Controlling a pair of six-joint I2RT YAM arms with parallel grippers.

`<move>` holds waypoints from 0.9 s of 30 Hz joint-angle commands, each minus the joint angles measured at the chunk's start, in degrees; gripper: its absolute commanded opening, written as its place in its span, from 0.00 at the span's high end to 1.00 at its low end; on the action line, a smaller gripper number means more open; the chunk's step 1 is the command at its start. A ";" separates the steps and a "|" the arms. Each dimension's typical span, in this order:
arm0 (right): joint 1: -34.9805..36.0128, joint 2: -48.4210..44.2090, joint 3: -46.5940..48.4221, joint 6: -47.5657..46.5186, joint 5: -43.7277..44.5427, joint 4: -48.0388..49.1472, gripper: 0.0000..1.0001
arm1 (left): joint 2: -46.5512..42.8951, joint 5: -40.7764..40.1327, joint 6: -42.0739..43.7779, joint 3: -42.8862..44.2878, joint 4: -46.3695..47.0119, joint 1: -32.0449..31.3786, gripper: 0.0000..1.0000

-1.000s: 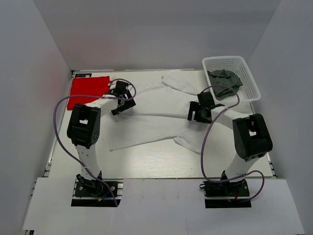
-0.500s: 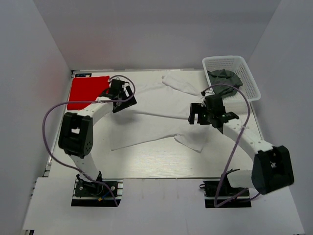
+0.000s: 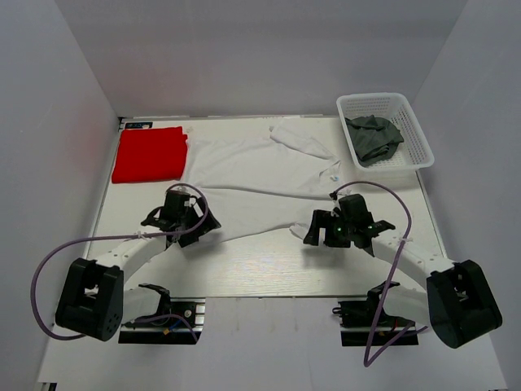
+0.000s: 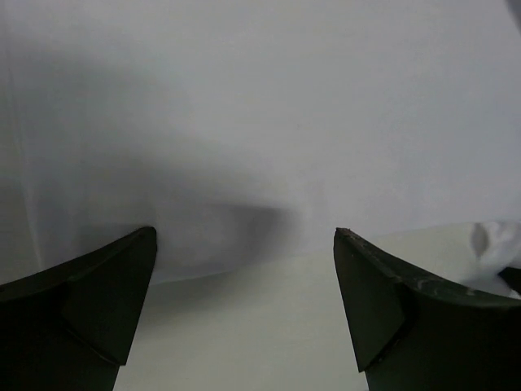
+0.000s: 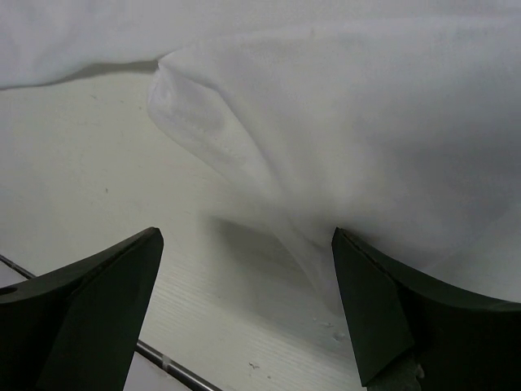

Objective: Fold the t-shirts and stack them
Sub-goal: Flatten out the tshirt

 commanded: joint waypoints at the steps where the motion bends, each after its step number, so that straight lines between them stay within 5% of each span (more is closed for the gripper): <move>1: -0.08 1.06 -1.33 4.46 1.80 3.60 0.10 | -0.84 -0.13 -1.64 -0.86 1.29 -0.14 0.00; 8: -1.30 -0.25 -3.19 14.39 11.90 -11.24 0.10 | 1.88 -5.41 -2.79 -1.48 -3.98 0.91 0.00; 11: -2.01 -1.40 0.48 14.32 16.82 -24.12 0.10 | 2.60 -5.41 -3.31 -0.61 -7.05 0.91 0.00; 15: -2.80 -3.67 3.05 14.58 21.94 -29.78 0.10 | 0.58 -8.92 -3.31 0.45 -8.91 0.91 0.00; 23: -2.19 -18.25 5.51 1.59 14.03 -20.48 0.10 | -8.47 -6.64 0.12 5.72 -10.40 0.12 0.00; 27: -2.28 -22.49 5.79 1.13 13.85 -19.87 0.10 | -10.76 -11.56 -4.87 7.66 -21.09 0.12 0.00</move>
